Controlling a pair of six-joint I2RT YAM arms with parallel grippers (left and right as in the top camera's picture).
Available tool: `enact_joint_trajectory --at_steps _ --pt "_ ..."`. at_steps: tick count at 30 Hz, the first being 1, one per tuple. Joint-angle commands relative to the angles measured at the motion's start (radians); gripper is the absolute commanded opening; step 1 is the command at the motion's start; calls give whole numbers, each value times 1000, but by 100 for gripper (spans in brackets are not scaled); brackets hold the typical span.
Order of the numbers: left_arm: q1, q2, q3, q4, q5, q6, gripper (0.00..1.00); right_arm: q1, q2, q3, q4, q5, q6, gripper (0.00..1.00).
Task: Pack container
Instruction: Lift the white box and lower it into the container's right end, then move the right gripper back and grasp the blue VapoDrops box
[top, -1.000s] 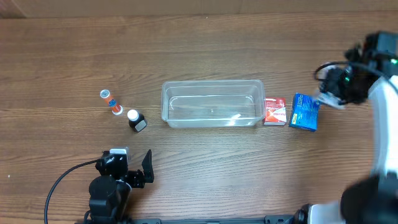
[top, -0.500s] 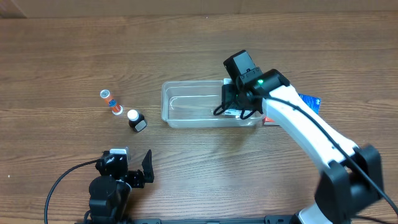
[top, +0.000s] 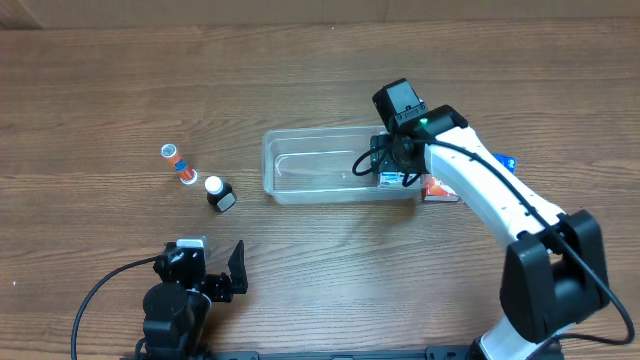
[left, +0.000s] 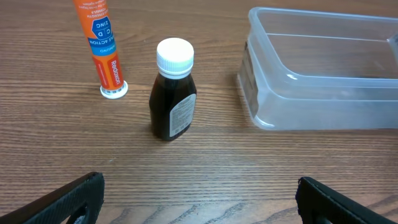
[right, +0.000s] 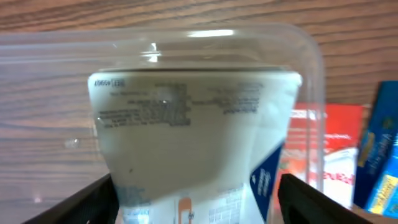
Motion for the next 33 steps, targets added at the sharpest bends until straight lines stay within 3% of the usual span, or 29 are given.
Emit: enact_joint_trajectory --at_steps 1,7,12,15,22,28,33 --pt "-5 -8 -3 3 3 18 100 -1 -185 33 -16 52 -60 86" --pt "-5 -8 -3 3 3 18 100 -100 -421 40 -127 64 -101 100" --pt "-5 -8 -3 3 3 18 100 -415 -335 14 -158 -140 -101 100" --pt "-5 -8 -3 3 3 18 100 -512 -196 -20 -144 -207 -116 100" --pt "-5 -8 -3 3 3 18 100 -522 77 -86 -11 -168 -156 100" --pt "-5 -8 -3 3 3 18 100 -523 61 -82 -14 -83 -163 92" --pt "-5 -8 -3 3 3 18 100 -524 -68 -70 -3 -38 -200 100"
